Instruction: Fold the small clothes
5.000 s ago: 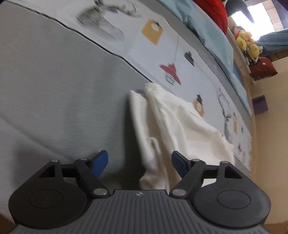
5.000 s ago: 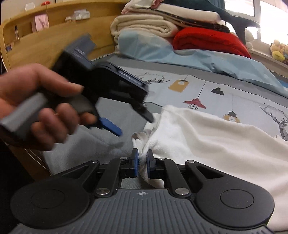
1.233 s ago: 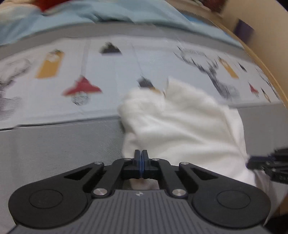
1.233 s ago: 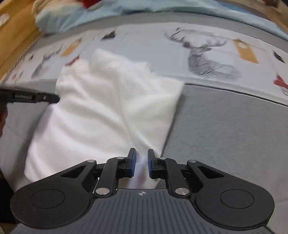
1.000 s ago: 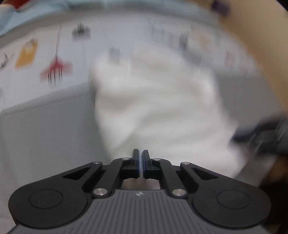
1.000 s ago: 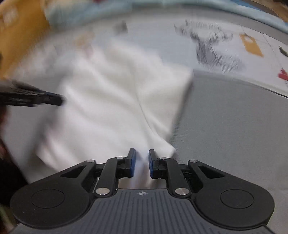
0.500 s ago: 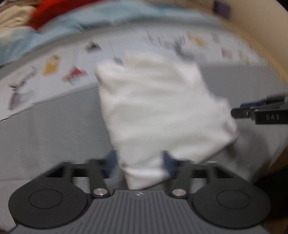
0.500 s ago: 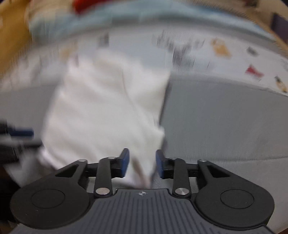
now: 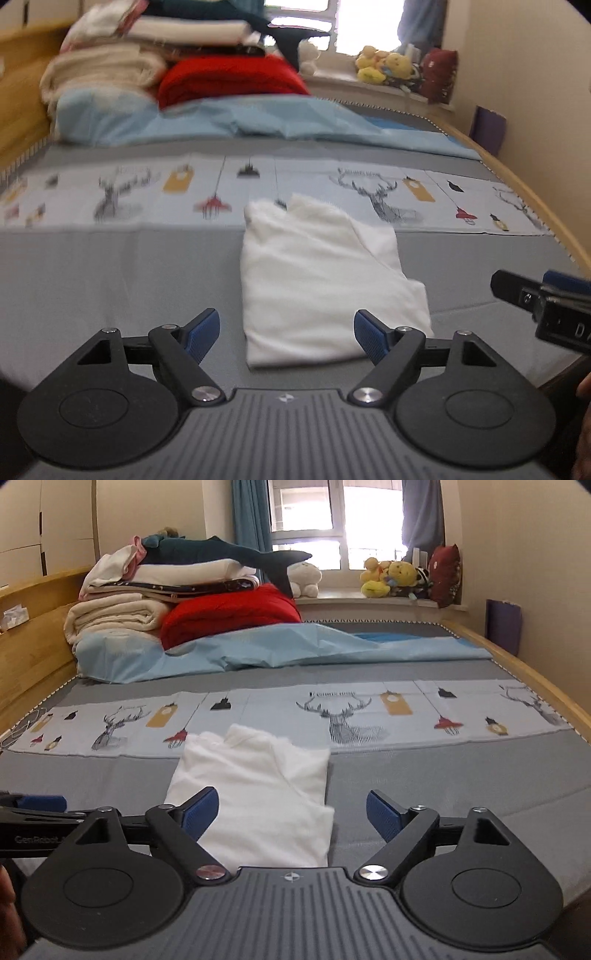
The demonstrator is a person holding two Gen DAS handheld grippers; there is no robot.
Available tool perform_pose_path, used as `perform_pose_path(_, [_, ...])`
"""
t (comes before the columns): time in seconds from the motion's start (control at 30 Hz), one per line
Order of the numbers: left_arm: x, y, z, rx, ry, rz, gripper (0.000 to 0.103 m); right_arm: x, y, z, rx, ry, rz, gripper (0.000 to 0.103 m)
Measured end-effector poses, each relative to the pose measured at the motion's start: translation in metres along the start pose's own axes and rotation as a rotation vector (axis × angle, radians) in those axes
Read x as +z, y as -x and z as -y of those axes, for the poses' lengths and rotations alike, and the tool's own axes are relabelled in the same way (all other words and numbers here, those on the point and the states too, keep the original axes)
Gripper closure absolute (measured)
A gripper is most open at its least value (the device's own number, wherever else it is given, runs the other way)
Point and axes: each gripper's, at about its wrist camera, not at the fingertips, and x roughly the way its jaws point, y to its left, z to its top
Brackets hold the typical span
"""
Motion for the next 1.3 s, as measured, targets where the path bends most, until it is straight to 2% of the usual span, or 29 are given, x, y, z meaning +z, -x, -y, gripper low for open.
perform_pose_path(0.07, [-0.009,-0.005,-0.001,0.021,-0.002,-0.015,0.019,-0.003,-0.001,-0.006,-0.006,0.026,-0.018,0.013])
perform_pose_path(0.17, [-0.011,-0.015,-0.002,0.056,-0.057,-0.023,0.019,-0.007,-0.011,-0.013,-0.018,0.048,-0.059,0.013])
perform_pose_path(0.23, [-0.01,-0.017,-0.007,0.044,-0.047,-0.007,0.019,-0.01,-0.019,-0.016,-0.014,0.037,-0.096,0.013])
perform_pose_path(0.33, [-0.01,-0.024,-0.01,0.006,-0.024,-0.038,0.019,-0.012,-0.027,-0.021,0.0,0.029,-0.128,0.013])
perform_pose_path(0.57, [-0.011,-0.028,-0.004,-0.011,-0.032,-0.05,0.019,-0.015,-0.03,-0.034,0.017,0.068,-0.142,0.013])
perform_pose_path(1.3, [-0.013,-0.028,-0.002,-0.02,-0.041,-0.051,0.019,-0.015,-0.027,-0.03,0.016,0.053,-0.148,0.013])
